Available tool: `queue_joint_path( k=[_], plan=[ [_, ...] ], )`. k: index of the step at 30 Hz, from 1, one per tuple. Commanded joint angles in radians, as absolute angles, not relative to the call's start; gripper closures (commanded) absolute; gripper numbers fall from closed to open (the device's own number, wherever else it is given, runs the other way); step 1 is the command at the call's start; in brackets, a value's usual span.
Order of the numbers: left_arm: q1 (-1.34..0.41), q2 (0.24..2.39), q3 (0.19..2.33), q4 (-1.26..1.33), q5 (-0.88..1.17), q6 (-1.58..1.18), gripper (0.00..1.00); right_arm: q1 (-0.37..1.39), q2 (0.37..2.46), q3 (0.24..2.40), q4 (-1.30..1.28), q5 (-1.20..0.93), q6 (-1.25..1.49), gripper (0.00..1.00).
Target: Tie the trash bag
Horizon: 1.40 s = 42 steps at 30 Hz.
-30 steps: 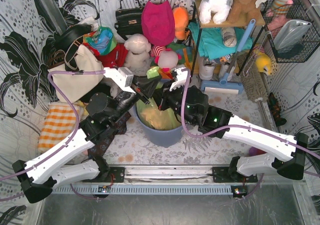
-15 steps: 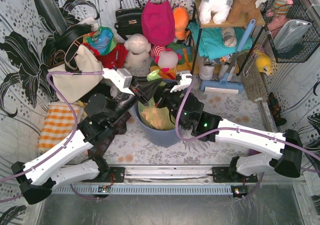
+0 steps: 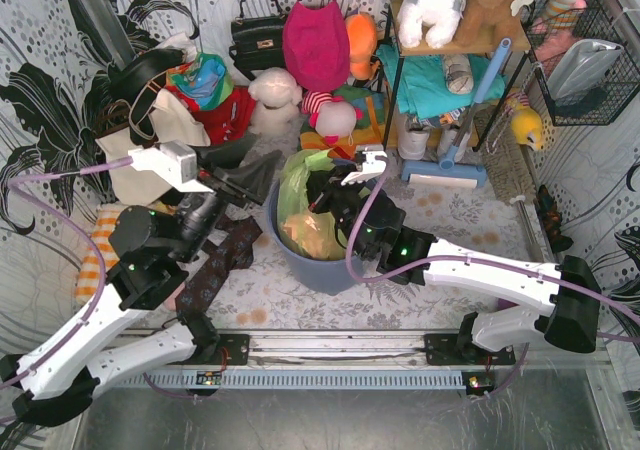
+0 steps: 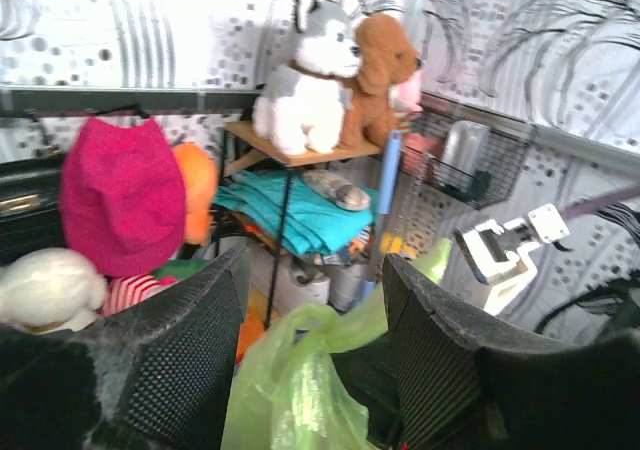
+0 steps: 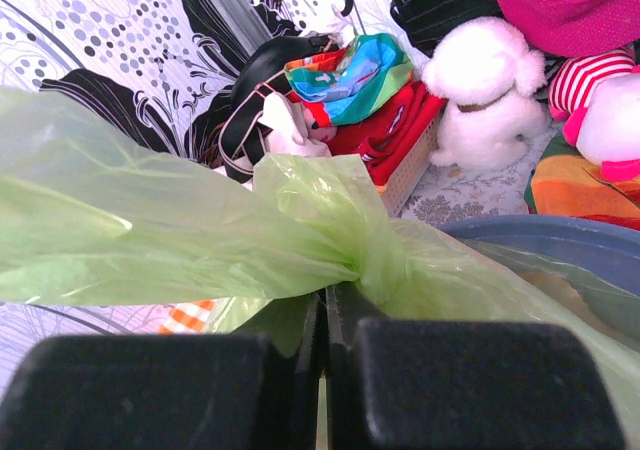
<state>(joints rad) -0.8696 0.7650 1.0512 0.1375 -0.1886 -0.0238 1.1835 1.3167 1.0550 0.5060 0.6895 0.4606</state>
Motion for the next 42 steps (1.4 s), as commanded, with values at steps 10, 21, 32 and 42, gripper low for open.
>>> queue_joint_path(
  k=[10,21,32,42],
  plan=[
    [-0.7,0.909,1.2,-0.221,-0.264,-0.145,0.35,1.188,1.3,1.061,0.522,0.714,0.471,1.0],
    [-0.554,0.957,1.152,-0.198,0.044,-0.294,0.37,1.188,1.286,1.064,0.495,0.713,0.479,1.0],
    [-0.53,0.97,1.234,-0.3,0.118,-0.325,0.41,1.188,1.309,1.073,0.5,0.693,0.494,1.0],
    [-0.522,0.985,1.197,-0.293,0.182,-0.349,0.43,1.188,1.313,1.071,0.504,0.69,0.504,1.0]
  ],
)
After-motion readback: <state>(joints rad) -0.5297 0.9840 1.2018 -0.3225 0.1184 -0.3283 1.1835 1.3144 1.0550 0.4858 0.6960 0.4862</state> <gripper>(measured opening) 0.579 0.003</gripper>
